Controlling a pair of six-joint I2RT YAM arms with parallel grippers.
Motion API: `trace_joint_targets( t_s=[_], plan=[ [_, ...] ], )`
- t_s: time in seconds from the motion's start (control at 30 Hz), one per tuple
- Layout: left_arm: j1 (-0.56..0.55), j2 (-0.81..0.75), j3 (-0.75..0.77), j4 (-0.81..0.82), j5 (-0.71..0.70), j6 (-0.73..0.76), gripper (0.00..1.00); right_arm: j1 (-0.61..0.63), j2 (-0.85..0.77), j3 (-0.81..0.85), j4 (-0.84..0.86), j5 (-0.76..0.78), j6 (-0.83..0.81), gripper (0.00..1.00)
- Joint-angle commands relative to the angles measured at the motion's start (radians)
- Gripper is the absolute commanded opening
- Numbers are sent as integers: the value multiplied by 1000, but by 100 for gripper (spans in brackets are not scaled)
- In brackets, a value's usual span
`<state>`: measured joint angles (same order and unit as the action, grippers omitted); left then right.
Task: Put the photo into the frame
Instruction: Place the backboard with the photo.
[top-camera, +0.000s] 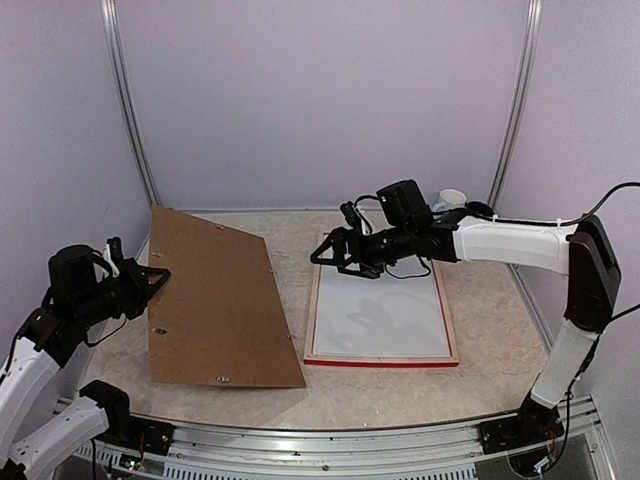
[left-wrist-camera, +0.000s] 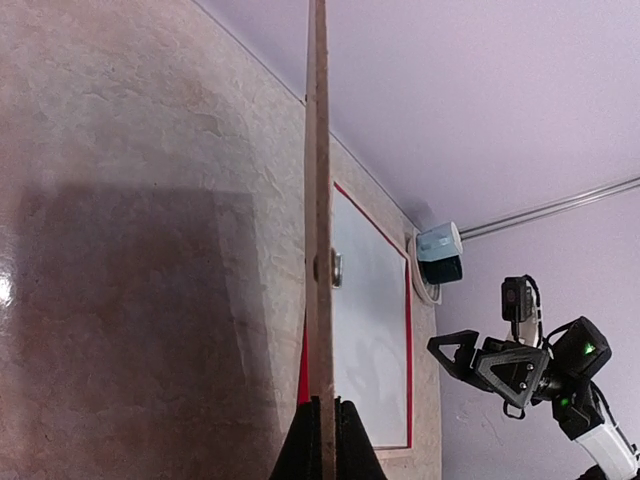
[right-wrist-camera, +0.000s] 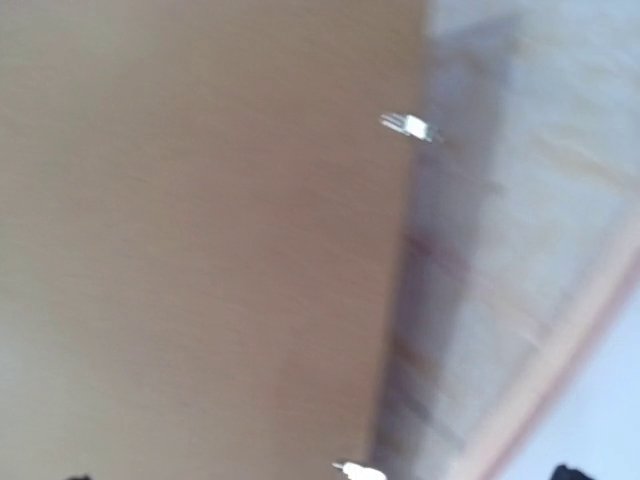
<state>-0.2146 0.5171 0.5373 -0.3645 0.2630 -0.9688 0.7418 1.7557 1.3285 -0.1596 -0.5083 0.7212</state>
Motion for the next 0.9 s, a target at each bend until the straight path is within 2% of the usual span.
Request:
trace_joint_targets(
  t_s=[0.0, 0.17, 0.47, 0.87],
  plan=[
    [6, 3, 72, 134, 56, -37, 0, -22, -93, -72, -14, 38, -33, 99],
    [6, 19, 80, 166, 85, -50, 0, -62, -167, -144, -19, 54, -44, 99],
    [6, 61, 17, 302, 146, -97, 0, -175, -240, -229, -58, -15, -39, 99],
    [-3, 178, -63, 536, 226, -128, 0, -200, -295, -288, -147, 96, -125, 99]
  ],
)
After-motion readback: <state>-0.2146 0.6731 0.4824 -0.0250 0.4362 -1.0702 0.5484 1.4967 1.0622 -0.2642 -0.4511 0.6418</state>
